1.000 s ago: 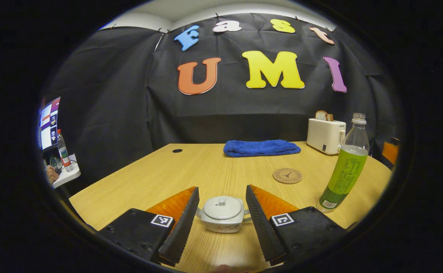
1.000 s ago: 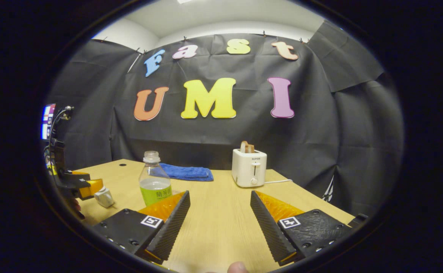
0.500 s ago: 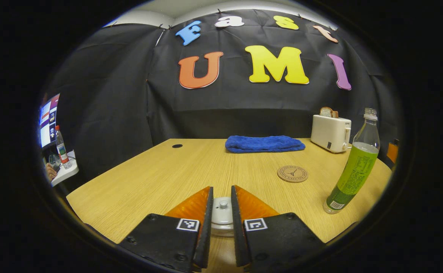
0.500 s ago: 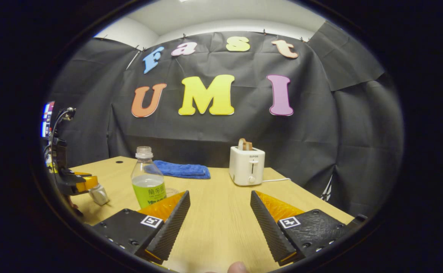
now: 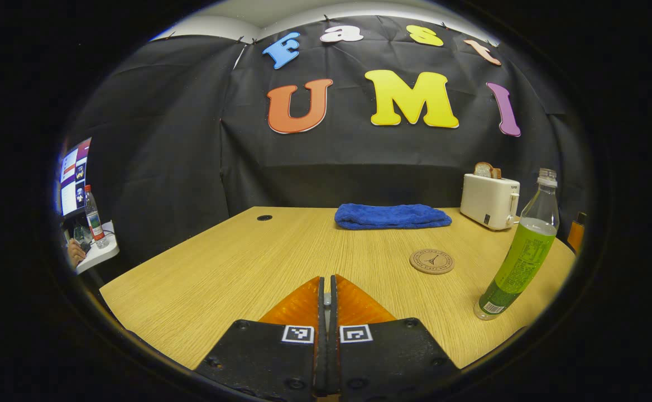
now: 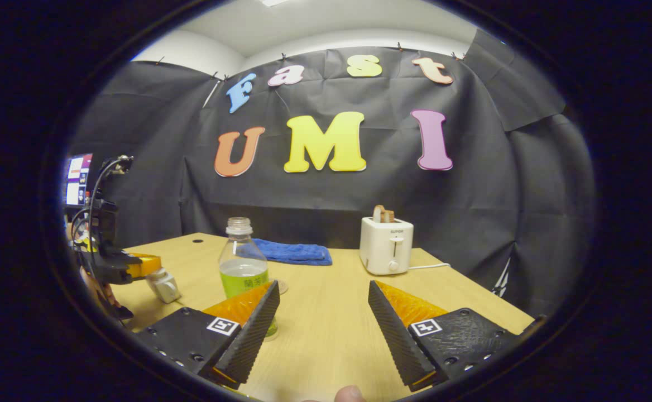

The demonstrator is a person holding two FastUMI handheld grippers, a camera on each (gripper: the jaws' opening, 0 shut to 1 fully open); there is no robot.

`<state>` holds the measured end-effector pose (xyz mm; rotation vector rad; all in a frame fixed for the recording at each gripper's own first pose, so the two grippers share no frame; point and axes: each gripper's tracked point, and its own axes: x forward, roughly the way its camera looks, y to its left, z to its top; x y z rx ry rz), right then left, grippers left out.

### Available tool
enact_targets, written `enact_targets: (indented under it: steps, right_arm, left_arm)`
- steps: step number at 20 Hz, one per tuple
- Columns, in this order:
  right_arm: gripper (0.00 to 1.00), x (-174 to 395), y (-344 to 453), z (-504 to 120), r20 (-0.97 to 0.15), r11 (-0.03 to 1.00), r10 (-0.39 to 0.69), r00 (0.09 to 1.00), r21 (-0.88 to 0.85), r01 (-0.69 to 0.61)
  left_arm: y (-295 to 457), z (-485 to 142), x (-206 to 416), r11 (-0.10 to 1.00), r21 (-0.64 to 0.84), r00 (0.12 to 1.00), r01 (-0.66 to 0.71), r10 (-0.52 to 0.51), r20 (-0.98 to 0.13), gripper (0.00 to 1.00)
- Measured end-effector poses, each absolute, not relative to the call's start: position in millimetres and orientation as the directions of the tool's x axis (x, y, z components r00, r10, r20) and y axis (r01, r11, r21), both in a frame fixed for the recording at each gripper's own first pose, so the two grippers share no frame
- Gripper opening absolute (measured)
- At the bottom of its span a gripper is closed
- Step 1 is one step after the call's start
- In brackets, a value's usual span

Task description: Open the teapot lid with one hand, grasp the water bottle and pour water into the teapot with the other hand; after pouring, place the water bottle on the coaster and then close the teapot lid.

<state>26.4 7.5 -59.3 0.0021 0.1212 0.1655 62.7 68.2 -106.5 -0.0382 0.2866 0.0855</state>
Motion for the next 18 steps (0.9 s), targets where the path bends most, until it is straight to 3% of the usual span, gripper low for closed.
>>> enact_targets:
  steps: [9,18]
  right_arm:
    - [0.95,12,65,-82,-0.172,0.952,0.303,0.937,0.0,-0.307]
    - [0.96,56,100,-104,-0.223,0.962,0.272,0.936,0.032,-0.272]
  left_arm:
    - [78,-62,41,0.997,-0.024,0.98,-0.075,0.069,-0.188,0.02]
    - [89,-53,22,0.996,-0.044,0.984,-0.073,0.065,-0.163,0.02]
